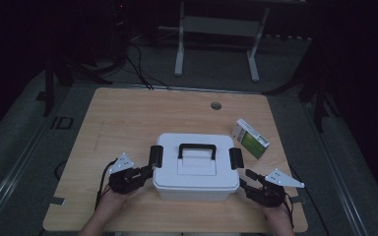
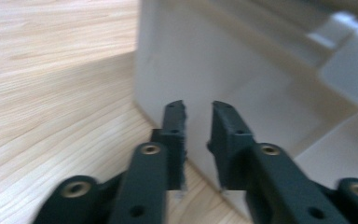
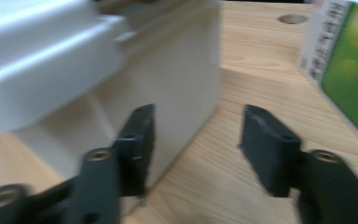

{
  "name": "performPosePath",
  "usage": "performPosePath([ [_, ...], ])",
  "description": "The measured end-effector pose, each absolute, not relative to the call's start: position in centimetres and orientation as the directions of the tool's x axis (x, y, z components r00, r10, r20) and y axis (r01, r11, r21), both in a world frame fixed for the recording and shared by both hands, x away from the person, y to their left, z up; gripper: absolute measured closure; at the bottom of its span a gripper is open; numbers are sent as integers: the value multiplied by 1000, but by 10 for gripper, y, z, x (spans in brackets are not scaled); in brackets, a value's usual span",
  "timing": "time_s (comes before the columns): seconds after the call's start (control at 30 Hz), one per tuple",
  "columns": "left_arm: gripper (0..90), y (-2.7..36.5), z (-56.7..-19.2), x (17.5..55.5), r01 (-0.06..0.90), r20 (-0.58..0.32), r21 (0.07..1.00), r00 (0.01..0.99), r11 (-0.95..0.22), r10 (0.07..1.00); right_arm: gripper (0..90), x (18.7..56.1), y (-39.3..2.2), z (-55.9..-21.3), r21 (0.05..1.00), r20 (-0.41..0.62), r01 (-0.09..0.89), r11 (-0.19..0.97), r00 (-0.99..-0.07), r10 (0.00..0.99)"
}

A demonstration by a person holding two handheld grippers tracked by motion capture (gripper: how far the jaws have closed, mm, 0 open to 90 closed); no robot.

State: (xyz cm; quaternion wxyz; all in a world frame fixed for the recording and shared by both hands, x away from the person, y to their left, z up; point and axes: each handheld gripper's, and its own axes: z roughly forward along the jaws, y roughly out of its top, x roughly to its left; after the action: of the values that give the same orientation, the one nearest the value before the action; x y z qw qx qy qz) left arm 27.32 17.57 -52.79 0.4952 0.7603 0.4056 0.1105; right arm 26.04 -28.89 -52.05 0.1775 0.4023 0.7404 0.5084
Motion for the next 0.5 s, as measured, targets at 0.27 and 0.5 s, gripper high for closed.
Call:
performPosePath([
  [0.27, 401, 204, -529, 280, 572, -204, 781, 613, -251, 763, 137, 267, -314, -527, 883, 193, 451, 128, -598, 778],
  [0.5, 400, 226, -524, 288, 620, -208, 718, 623, -315, 754, 139, 267, -328, -533, 891, 199, 444, 96, -571, 796],
])
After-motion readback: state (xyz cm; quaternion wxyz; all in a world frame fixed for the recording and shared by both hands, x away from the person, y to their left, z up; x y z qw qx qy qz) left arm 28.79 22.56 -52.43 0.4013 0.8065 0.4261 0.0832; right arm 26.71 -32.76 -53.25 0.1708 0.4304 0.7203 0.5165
